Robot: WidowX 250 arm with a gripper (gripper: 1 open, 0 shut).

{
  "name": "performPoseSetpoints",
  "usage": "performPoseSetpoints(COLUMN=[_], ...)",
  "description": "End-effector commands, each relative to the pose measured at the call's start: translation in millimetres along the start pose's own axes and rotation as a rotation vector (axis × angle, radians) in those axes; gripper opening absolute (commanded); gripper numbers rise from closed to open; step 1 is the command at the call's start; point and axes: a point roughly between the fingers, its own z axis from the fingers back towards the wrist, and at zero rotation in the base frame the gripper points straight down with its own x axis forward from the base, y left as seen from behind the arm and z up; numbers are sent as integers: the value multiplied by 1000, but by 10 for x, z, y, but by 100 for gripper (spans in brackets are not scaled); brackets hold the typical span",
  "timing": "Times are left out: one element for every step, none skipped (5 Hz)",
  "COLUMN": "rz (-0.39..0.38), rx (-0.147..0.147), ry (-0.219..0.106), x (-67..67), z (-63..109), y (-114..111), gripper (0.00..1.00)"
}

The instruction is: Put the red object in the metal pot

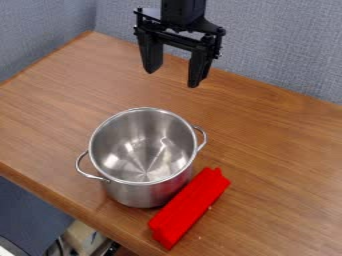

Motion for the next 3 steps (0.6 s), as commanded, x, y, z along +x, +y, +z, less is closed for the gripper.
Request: performPoseSetpoints(rz=[-4,-56,-101], rx=[0,-8,7], ry=[16,29,0], x=[-32,-165,-346], z=[-60,-126,-144], y=[-21,-176,-371], gripper=[100,100,100])
